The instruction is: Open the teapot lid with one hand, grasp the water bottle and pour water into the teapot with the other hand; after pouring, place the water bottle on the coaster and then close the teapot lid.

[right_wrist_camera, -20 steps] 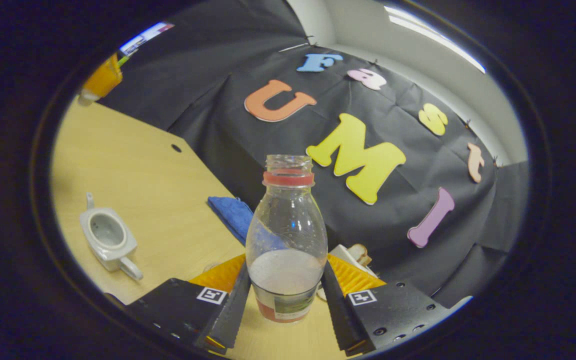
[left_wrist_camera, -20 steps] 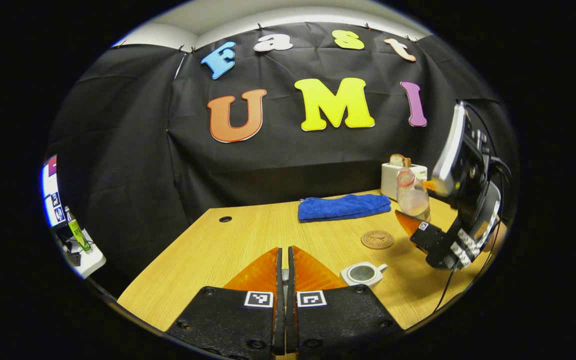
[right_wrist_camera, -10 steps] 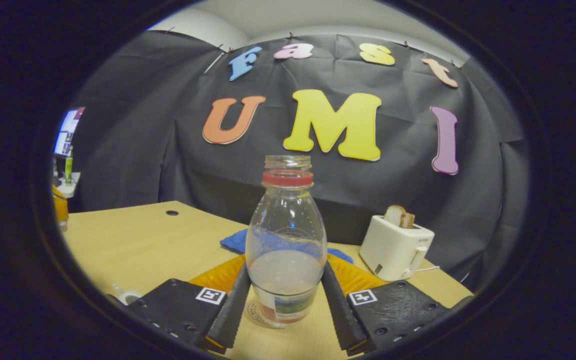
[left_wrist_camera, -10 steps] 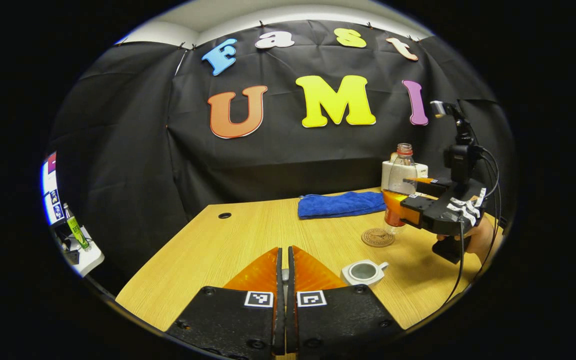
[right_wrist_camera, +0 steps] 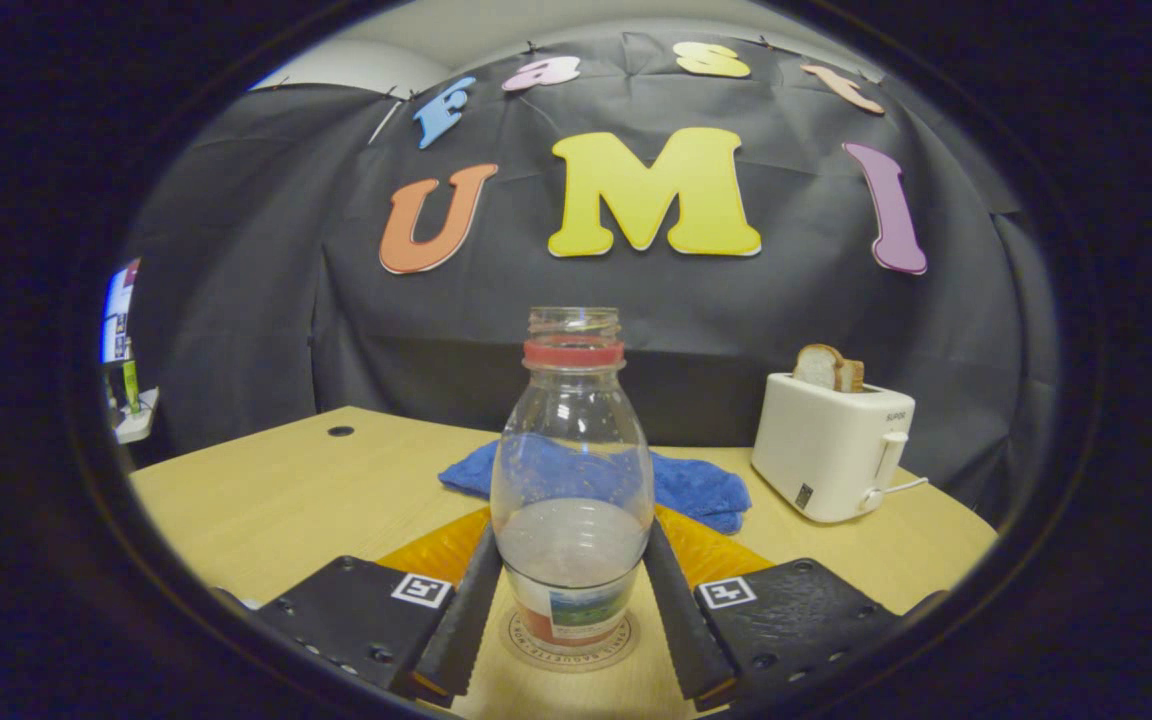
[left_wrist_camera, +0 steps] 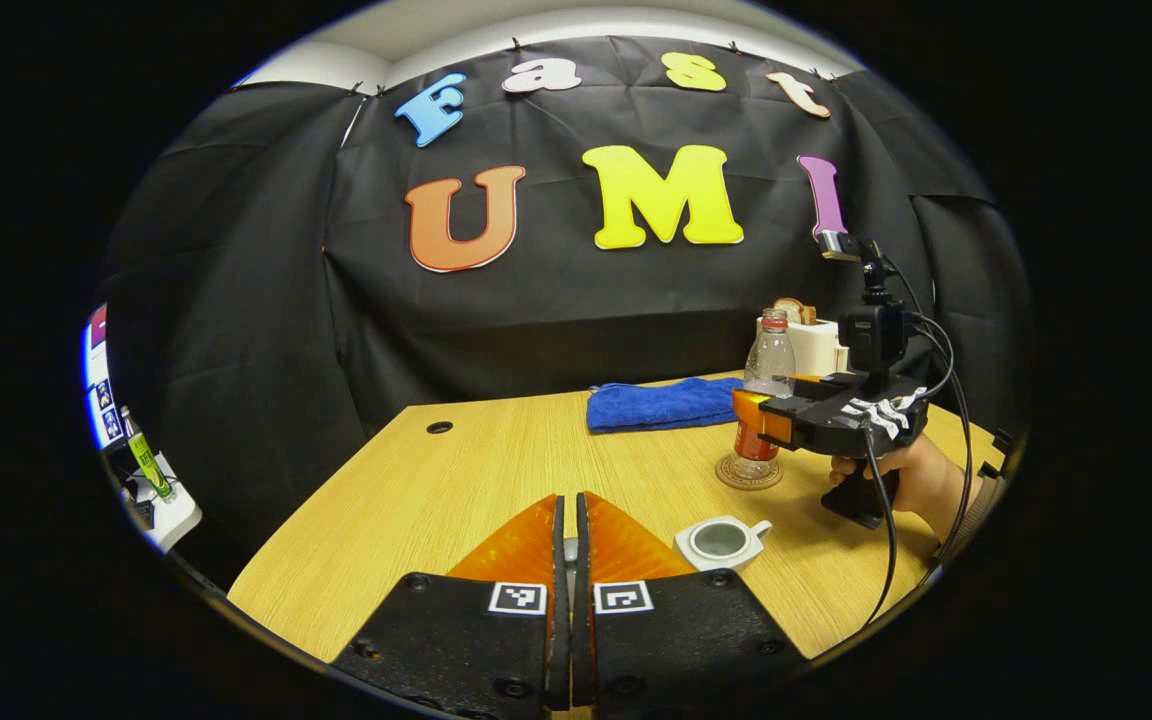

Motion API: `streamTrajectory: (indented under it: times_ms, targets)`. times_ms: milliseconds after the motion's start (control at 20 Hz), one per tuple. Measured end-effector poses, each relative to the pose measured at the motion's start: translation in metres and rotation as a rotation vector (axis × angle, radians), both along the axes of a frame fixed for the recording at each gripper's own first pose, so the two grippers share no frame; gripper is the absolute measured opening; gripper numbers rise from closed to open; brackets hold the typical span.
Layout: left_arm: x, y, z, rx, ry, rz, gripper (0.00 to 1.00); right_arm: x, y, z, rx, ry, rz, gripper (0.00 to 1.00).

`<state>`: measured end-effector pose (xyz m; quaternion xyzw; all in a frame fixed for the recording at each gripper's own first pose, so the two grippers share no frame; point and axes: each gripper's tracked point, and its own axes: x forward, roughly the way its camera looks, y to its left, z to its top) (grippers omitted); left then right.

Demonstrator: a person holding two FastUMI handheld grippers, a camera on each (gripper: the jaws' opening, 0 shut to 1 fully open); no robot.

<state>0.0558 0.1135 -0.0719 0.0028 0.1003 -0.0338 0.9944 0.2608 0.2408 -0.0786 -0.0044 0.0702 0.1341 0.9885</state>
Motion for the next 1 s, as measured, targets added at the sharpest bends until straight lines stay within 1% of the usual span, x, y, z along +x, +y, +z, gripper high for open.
streamTrajectory:
  times_ms: [50,100,150,200,250,300,450,600,700,800,850,900,950,1000]
  targets:
    - [0.000,0.001,-0.002,-0.001,0.003,0.000,0.04,-0.001,0.003,0.000,0.001,-0.002,0.006,0.78]
    - [0.000,0.002,-0.003,-0.005,0.007,0.000,0.04,-0.002,0.005,0.001,0.008,-0.004,0.012,0.77]
    - [0.000,0.002,-0.003,-0.008,0.010,0.001,0.04,-0.003,0.008,0.003,0.011,-0.009,0.018,0.80]
    - [0.001,0.003,-0.004,-0.010,0.013,0.004,0.04,-0.004,0.009,0.006,0.012,-0.016,0.023,0.84]
    - [0.002,0.003,-0.005,-0.010,0.015,0.006,0.04,-0.005,0.009,0.007,0.008,-0.018,0.018,0.95]
    - [0.001,0.003,-0.004,-0.011,0.013,0.005,0.04,-0.006,0.010,0.008,0.003,-0.020,0.016,0.98]
    - [0.000,-0.001,0.001,-0.024,-0.001,-0.007,0.04,-0.010,0.008,0.016,-0.005,-0.038,0.005,0.98]
    - [0.000,-0.007,0.001,-0.044,-0.003,-0.027,0.03,-0.019,0.002,0.034,0.021,-0.072,-0.003,0.96]
    - [0.002,-0.010,-0.001,-0.039,0.001,-0.029,0.04,-0.027,-0.004,0.042,0.028,-0.085,-0.007,0.96]
    - [0.002,-0.015,-0.002,-0.043,0.003,-0.036,0.04,-0.038,-0.013,0.050,0.034,-0.097,-0.013,0.98]
    - [0.003,-0.018,-0.002,-0.046,0.001,-0.040,0.04,-0.044,-0.017,0.052,0.042,-0.099,-0.011,0.96]
    - [0.004,-0.021,0.000,-0.045,-0.006,-0.045,0.04,-0.050,-0.020,0.055,0.050,-0.102,-0.004,0.98]
    - [0.004,-0.023,0.000,-0.042,-0.014,-0.049,0.04,-0.058,-0.024,0.057,0.053,-0.107,0.002,0.96]
    - [0.005,-0.025,-0.001,-0.038,-0.018,-0.051,0.04,-0.065,-0.029,0.060,0.055,-0.115,0.009,0.98]
